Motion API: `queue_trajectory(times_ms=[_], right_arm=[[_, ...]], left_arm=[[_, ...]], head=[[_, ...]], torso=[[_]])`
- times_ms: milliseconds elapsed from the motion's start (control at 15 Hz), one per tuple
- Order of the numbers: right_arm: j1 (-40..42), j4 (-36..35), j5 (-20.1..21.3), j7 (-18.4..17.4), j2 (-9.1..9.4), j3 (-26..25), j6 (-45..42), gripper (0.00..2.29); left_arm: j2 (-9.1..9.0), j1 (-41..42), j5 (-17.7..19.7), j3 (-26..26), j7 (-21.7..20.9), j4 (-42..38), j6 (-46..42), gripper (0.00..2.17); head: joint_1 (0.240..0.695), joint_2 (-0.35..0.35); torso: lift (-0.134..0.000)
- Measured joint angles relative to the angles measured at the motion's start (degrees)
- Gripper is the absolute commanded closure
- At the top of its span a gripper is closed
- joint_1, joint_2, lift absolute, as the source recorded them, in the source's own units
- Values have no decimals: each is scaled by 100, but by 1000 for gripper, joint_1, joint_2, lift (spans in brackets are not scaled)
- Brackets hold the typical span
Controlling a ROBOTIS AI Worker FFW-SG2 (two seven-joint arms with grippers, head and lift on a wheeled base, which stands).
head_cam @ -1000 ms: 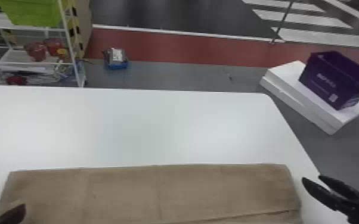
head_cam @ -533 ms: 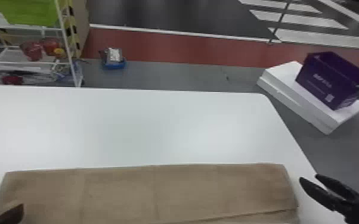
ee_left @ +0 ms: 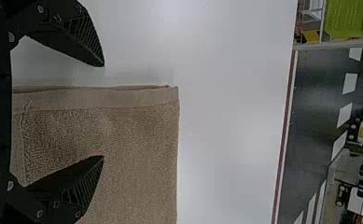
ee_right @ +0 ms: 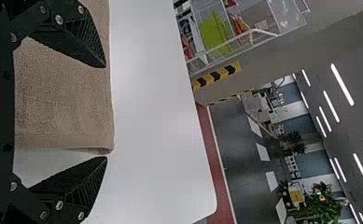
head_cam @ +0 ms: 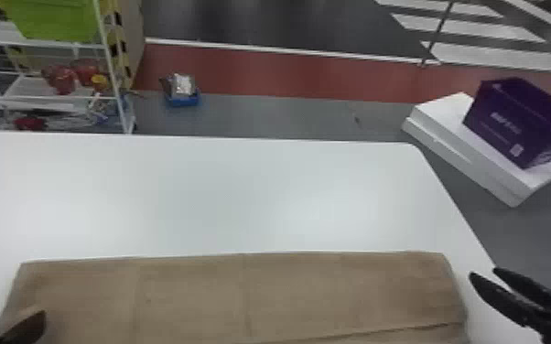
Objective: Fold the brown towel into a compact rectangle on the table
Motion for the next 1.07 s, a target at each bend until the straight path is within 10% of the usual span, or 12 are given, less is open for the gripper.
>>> queue_trajectory(times_ms=[533, 733, 867, 1067], right_arm=[[-5, 22, -114, 93, -4, -59, -34, 205], [-20, 21, -119, 105, -2, -62, -34, 205], [-26, 20, -143, 105, 0, -58, -34, 205], [-26, 20, -203, 119, 0, -61, -34, 205]], left_arm=[[0, -139, -384, -302, 147, 120, -90, 316], [0, -114, -450, -305, 112, 36, -18, 772], [0, -81, -459, -305, 99, -24, 9, 1450], [0, -35, -464, -305, 113, -124, 26, 1565]], head=[[695, -179], [695, -177], [695, -177], [695, -174]], torso=[[-123], [-123], [-123], [-123]])
